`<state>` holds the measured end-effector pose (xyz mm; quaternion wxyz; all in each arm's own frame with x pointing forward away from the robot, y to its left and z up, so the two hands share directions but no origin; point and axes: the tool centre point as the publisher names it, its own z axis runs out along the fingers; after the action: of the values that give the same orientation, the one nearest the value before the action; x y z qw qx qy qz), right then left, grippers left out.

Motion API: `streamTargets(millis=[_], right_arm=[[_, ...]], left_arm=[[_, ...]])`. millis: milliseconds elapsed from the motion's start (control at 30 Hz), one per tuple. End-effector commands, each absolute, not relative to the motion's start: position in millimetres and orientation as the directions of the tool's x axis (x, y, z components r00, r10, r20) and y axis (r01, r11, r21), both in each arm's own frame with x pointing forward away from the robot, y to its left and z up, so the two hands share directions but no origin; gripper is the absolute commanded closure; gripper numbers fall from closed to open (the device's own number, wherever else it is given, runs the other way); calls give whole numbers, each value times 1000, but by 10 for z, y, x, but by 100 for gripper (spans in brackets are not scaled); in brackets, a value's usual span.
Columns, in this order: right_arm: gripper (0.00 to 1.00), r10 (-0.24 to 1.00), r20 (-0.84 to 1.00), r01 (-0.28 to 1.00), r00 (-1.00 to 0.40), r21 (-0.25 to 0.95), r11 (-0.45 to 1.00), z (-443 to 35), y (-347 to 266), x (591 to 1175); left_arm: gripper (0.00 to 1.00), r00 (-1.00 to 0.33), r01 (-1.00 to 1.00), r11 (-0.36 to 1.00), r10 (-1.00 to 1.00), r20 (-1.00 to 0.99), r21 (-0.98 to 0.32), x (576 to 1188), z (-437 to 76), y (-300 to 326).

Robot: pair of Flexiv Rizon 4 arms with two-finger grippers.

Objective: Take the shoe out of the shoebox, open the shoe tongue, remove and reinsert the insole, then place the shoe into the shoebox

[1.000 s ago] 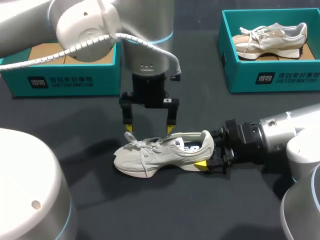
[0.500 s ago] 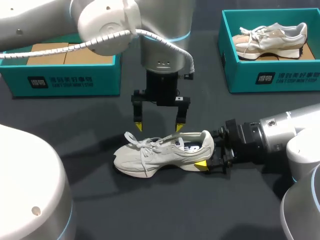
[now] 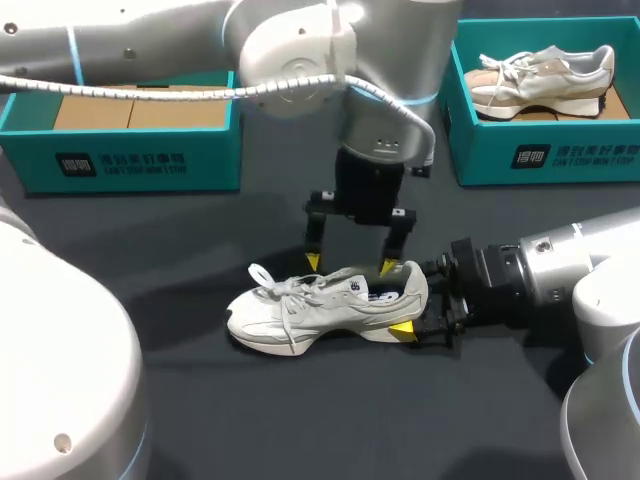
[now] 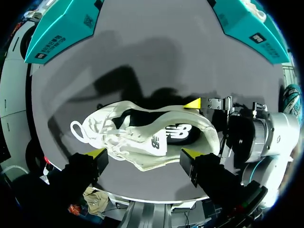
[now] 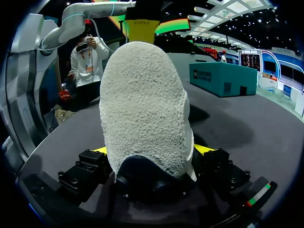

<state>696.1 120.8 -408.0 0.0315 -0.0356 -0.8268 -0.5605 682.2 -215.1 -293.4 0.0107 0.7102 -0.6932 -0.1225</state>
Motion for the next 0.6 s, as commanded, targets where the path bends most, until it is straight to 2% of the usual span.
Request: streamTargets(millis=[33, 600], right_arm=[[100, 26, 92, 95, -995, 923, 372, -4077, 1227, 6949], [100, 26, 92, 95, -995, 923, 372, -4077, 1227, 6949]], left_arm=[[0, -5, -980, -50, -961, -278, 191, 6807, -3099, -2368], [0, 47, -974, -130, -918, -394, 185, 6786, -3344, -2181]])
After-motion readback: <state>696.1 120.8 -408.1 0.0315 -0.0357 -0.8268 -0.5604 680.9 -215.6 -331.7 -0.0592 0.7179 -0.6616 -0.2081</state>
